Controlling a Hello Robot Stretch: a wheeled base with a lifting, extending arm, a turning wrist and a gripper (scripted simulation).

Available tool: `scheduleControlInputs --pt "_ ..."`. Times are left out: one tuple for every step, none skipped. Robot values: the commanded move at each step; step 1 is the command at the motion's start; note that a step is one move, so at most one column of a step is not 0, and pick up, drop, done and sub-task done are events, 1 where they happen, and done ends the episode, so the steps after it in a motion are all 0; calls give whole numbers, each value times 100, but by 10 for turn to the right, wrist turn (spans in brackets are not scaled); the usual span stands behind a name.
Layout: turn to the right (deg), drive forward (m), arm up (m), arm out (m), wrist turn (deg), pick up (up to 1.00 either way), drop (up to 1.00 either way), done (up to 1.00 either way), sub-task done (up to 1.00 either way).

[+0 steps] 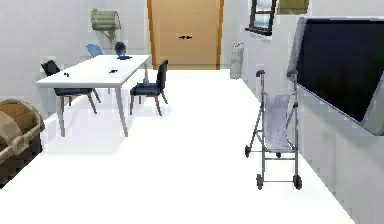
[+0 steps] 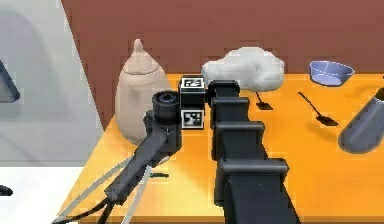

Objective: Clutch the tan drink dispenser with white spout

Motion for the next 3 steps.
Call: scheduleControlInputs --pt "0 0 0 0 450 0 0 0 0" --pt "0 0 0 0 450 0 0 0 0" --pt "0 0 0 0 120 0 0 0 0"
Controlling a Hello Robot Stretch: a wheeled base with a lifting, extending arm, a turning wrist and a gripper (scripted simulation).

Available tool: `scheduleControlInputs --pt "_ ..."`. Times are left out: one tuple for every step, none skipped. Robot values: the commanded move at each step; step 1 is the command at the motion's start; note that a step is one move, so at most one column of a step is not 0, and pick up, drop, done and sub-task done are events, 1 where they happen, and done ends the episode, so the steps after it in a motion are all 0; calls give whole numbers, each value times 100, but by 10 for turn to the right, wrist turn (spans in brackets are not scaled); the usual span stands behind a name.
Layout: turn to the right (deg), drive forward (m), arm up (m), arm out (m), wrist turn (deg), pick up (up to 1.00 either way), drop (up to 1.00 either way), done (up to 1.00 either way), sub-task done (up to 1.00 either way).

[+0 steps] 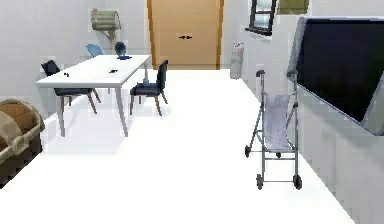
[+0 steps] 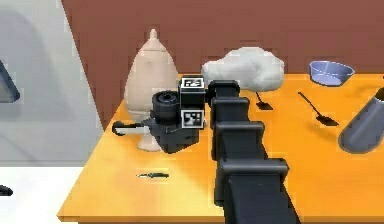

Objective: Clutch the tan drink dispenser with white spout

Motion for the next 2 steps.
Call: scheduleControlInputs --pt "0 0 0 0 0 100 0 0 0" --pt "0 0 0 0 0 0 0 100 0"
